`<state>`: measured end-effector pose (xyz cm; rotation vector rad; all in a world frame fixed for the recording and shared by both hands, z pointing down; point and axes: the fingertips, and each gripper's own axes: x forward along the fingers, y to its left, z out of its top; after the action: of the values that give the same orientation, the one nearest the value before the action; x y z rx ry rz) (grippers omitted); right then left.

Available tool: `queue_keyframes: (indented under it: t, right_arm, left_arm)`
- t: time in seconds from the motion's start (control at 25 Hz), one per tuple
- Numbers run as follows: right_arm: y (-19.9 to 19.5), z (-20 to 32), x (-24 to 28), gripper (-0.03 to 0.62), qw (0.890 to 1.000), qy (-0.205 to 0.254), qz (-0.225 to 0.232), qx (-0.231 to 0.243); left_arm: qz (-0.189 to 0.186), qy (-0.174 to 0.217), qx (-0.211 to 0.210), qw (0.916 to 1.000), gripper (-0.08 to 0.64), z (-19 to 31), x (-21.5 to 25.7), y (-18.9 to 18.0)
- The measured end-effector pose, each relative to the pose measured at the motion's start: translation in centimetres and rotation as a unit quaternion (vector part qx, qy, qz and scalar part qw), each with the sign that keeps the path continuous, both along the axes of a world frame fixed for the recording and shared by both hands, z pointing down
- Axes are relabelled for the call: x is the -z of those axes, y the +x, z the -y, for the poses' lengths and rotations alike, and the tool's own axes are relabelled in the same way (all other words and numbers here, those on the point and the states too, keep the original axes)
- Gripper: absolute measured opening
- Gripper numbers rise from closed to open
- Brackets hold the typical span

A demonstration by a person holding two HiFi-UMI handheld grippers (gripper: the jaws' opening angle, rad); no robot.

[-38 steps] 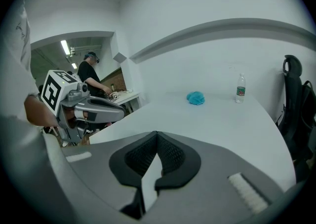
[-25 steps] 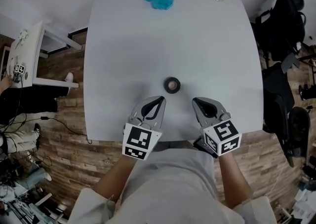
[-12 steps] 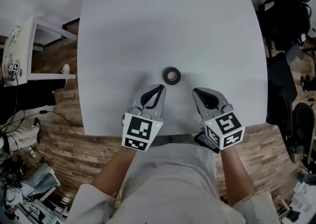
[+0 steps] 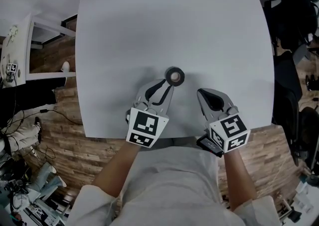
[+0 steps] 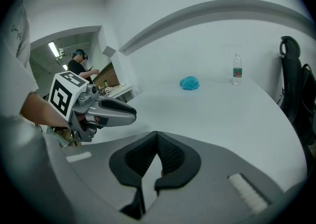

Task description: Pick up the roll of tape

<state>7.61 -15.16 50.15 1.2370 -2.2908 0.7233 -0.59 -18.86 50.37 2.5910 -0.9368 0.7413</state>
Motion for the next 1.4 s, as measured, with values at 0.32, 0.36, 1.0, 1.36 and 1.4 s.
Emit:
queue_keyframes:
  t: [0.32,0.36,1.0,1.36,1.4]
  right_arm:
    - [-0.1,0.3,-1.3,0.006,1.0,-0.01,0.006,-0.008]
    - [-0.1,0.3,-1.4,0.006,1.0,-0.012,0.007,-0.009]
    - [1.0,-0.4,-3.2,0.006,0.999,-0.031,0.013,-0.031]
    - [0.7,-0.8,-4.6,0.006,0.998,-0.046,0.018,-0.025]
    - [0.7,-0.9,-4.7,0.006,0.998,-0.048,0.019,-0.025]
  left_arm:
    - [0.034,-0.032,-0.034,0.9983,0.201,0.5,-4.3,0.8]
    - [0.039,-0.035,-0.038,0.9979,0.21,0.6,-4.7,0.9]
    - [0.103,-0.067,-0.068,0.9901,0.357,1.1,-9.8,2.3]
    - [0.124,-0.073,-0.075,0.9867,0.39,1.5,-11.9,2.7]
    - [0.126,-0.073,-0.077,0.9864,0.391,1.5,-12.1,2.9]
